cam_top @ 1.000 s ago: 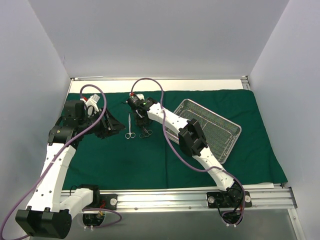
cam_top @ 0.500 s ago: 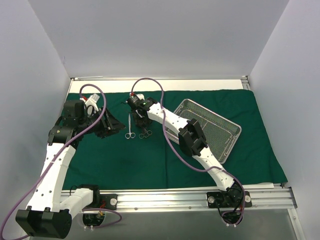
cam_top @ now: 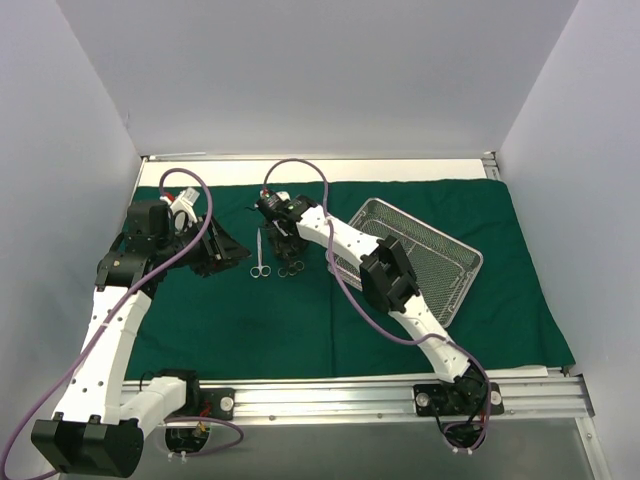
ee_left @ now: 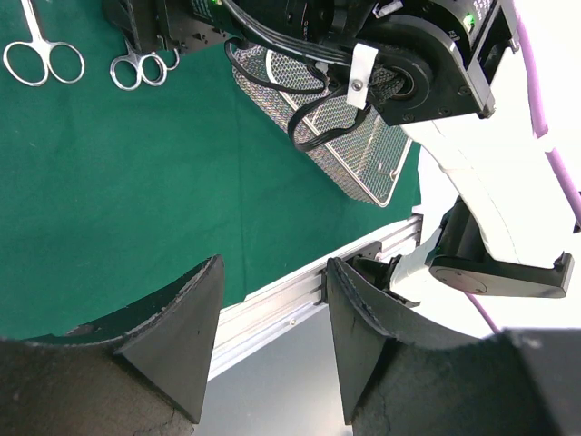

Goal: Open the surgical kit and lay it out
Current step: Pick up the medical item from the surgical kit, then place the medical item in the surgical kit.

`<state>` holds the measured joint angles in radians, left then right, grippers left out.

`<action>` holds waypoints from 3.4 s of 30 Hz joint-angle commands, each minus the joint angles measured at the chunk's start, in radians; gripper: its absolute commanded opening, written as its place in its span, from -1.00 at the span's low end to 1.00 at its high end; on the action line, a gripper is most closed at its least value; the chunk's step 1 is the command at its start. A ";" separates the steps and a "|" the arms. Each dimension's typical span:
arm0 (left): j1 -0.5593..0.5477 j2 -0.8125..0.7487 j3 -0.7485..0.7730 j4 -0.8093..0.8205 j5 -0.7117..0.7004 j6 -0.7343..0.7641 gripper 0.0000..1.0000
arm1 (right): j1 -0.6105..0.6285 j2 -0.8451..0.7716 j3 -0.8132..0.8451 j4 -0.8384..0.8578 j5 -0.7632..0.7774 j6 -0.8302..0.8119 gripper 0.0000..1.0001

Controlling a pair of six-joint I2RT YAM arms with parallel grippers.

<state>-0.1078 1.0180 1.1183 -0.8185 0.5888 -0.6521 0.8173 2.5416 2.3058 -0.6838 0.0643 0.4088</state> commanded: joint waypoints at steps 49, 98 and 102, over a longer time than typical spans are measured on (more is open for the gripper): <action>0.007 -0.025 0.002 0.021 0.020 -0.003 0.16 | -0.067 -0.040 0.049 -0.085 -0.159 0.085 -1.00; 0.019 -0.176 0.031 -0.280 -0.270 -0.015 0.16 | 0.102 0.144 0.245 0.197 -0.149 0.518 -1.00; 0.019 -0.174 0.031 -0.278 -0.262 -0.009 0.15 | 0.100 0.151 0.262 0.233 -0.143 0.542 -1.00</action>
<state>-0.0963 0.8539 1.1252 -1.0927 0.3183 -0.6601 0.9176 2.6801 2.5229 -0.4866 -0.1097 0.9142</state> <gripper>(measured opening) 0.578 0.140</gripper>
